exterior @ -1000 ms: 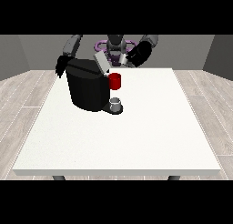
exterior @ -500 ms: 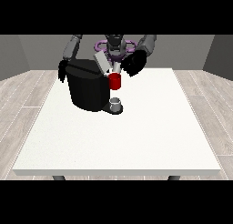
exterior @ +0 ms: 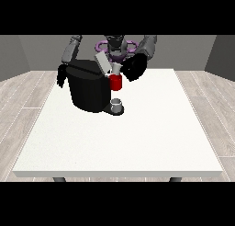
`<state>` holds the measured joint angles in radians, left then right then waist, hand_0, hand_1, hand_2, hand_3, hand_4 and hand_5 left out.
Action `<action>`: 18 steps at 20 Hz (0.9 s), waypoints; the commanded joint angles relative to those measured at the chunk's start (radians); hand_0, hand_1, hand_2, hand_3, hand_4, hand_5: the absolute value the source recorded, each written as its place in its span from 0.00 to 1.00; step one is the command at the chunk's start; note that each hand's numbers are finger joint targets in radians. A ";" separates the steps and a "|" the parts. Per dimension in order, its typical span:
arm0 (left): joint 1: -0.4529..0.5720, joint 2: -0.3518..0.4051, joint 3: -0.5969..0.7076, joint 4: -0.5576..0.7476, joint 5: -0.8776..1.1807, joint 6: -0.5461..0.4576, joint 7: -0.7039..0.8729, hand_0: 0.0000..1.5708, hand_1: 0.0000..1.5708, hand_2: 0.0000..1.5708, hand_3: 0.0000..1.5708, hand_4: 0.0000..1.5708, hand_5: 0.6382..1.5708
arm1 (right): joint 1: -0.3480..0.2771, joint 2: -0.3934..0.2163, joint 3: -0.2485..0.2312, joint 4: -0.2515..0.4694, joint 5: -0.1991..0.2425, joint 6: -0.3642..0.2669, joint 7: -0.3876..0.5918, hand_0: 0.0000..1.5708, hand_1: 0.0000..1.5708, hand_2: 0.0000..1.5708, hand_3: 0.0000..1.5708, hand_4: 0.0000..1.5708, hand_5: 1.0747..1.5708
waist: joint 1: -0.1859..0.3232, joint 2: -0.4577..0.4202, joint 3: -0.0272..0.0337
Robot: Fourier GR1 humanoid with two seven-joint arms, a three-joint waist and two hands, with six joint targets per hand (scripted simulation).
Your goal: Insert the coffee pod into the coffee machine and close the lid
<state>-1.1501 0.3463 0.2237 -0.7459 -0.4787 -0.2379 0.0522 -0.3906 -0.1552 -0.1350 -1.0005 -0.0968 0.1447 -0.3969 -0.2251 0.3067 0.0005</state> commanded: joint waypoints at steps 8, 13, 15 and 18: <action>-0.045 0.068 -0.013 0.046 -0.022 -0.034 -0.031 0.97 0.97 0.97 0.92 0.44 1.00 | -0.057 0.014 0.002 0.023 0.018 -0.038 0.000 0.00 0.00 0.00 0.00 0.16 1.00 | -0.014 0.045 -0.0001; -0.083 0.053 -0.007 0.016 -0.029 0.032 -0.015 0.95 0.95 0.94 0.87 0.40 1.00 | -0.099 0.000 -0.027 0.081 -0.001 -0.014 -0.046 0.00 0.00 0.00 0.00 0.18 1.00 | -0.007 0.104 0.0004; -0.041 0.044 -0.007 0.044 -0.038 0.056 -0.017 0.89 0.89 0.92 0.87 0.38 1.00 | -0.086 -0.006 -0.002 0.049 0.006 -0.002 0.018 0.00 0.00 0.00 0.00 0.18 1.00 | -0.028 0.050 -0.0003; -0.052 0.072 -0.039 0.019 -0.065 0.028 -0.033 0.91 0.91 0.92 0.89 0.39 1.00 | -0.108 -0.020 -0.038 0.091 -0.018 0.006 -0.003 0.00 0.00 0.00 0.00 0.22 1.00 | -0.007 0.062 0.0000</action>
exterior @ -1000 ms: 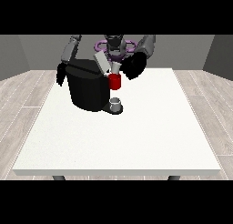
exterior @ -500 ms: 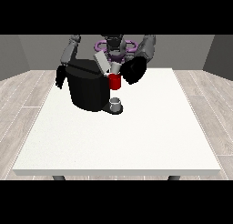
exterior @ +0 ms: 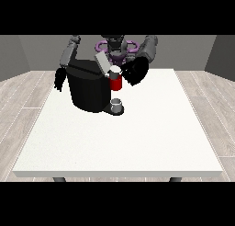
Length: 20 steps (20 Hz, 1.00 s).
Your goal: Insert the coffee pod into the coffee machine and close the lid
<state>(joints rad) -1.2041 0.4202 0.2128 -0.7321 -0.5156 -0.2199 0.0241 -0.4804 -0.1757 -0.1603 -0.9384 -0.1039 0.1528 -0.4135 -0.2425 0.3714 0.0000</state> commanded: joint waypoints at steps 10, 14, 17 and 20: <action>0.267 -0.190 0.031 -0.019 0.133 -0.004 -0.216 0.00 0.00 0.00 0.00 0.00 1.00 | 0.152 -0.016 -0.035 0.035 -0.048 0.075 -0.062 0.00 0.00 0.00 0.00 0.17 1.00 | 0.108 -0.183 -0.0001; 0.422 -0.253 0.055 0.005 0.190 -0.028 -0.262 0.00 0.00 0.00 0.00 0.00 1.00 | 0.277 0.050 0.026 0.007 0.003 0.030 -0.072 0.00 0.00 0.00 0.00 0.11 1.00 | 0.150 -0.321 -0.0008; 0.560 -0.289 0.091 0.020 0.245 -0.047 -0.332 0.00 0.00 0.00 0.00 0.00 1.00 | 0.360 0.040 0.062 -0.043 0.019 0.055 -0.035 0.00 0.00 0.00 0.00 0.00 1.00 | 0.165 -0.454 -0.0021; 0.683 -0.321 0.090 0.033 0.264 -0.080 -0.377 0.00 0.00 0.00 0.00 0.13 1.00 | 0.401 0.088 0.124 -0.102 0.069 0.006 -0.015 0.00 0.00 0.00 0.00 0.00 1.00 | 0.196 -0.568 -0.0026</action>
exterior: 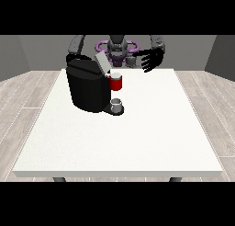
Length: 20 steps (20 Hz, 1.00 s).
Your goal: Insert the coffee pod into the coffee machine and close the lid
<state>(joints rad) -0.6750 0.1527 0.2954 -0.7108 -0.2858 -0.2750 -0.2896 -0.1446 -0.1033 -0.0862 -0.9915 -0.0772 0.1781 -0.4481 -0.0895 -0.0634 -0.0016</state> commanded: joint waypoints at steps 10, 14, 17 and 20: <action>0.438 -0.052 0.025 0.046 0.063 -0.061 -0.099 0.00 0.00 0.00 0.00 0.15 1.00 | 0.116 0.102 0.281 -0.385 0.095 -0.155 0.226 0.00 0.00 0.00 0.00 0.13 1.00 | 0.010 -0.376 0.0006; 0.463 -0.038 0.010 -0.013 0.087 -0.113 -0.123 0.00 0.00 0.00 0.00 0.22 1.00 | 0.095 0.085 0.289 -0.508 0.148 -0.179 0.273 0.00 0.00 0.00 0.00 0.13 1.00 | 0.044 -0.304 0.0015; 0.491 -0.058 -0.024 -0.090 0.093 -0.137 -0.151 0.00 0.00 0.00 0.00 0.22 1.00 | 0.094 0.102 0.281 -0.511 0.217 -0.264 0.242 0.00 0.00 0.00 0.00 0.25 1.00 | 0.119 -0.240 0.0019; 0.500 -0.062 -0.052 -0.153 0.102 -0.158 -0.175 0.00 0.00 0.00 0.00 0.22 1.00 | 0.052 0.089 0.261 -0.523 0.223 -0.295 0.304 0.00 0.00 0.00 0.00 0.28 1.00 | 0.143 -0.159 0.0019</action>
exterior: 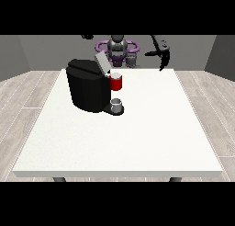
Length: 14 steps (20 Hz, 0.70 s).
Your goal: Insert the coffee pod into the coffee machine and close the lid
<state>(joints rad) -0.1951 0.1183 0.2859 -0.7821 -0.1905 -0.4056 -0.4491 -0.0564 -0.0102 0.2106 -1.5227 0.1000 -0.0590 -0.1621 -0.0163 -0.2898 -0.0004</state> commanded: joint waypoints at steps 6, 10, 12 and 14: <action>0.034 -0.022 -0.051 -0.159 0.055 -0.051 -0.045 0.00 0.00 0.00 0.00 0.14 1.00 | -0.164 0.010 -0.009 0.011 0.059 -0.153 0.040 0.00 0.00 0.00 0.00 0.17 1.00 | 0.104 0.189 0.0004; 0.006 -0.024 -0.059 -0.206 0.090 -0.054 0.001 0.00 0.00 0.00 0.00 0.11 1.00 | -0.278 0.010 -0.016 0.039 0.115 -0.185 0.103 0.00 0.00 0.00 0.00 0.13 1.00 | 0.107 0.238 0.0003; 0.030 -0.011 -0.079 -0.265 0.093 -0.065 0.023 0.00 0.00 0.00 0.00 0.12 1.00 | -0.280 0.010 -0.036 0.080 0.126 -0.167 0.087 0.00 0.00 0.00 0.00 0.14 1.00 | 0.119 0.235 0.0005; 0.087 -0.040 -0.110 -0.339 0.092 -0.053 0.028 0.00 0.00 0.00 0.00 0.13 1.00 | -0.269 0.010 -0.094 0.118 0.094 -0.163 0.055 0.00 0.00 0.00 0.00 0.22 1.00 | 0.138 0.224 0.0007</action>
<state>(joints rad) -0.1658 0.1022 0.2216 -1.0189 -0.1039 -0.4543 -0.4466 -0.2982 -0.0073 0.1637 -1.4611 0.1925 -0.2020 -0.0986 0.0878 -0.0666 -0.0001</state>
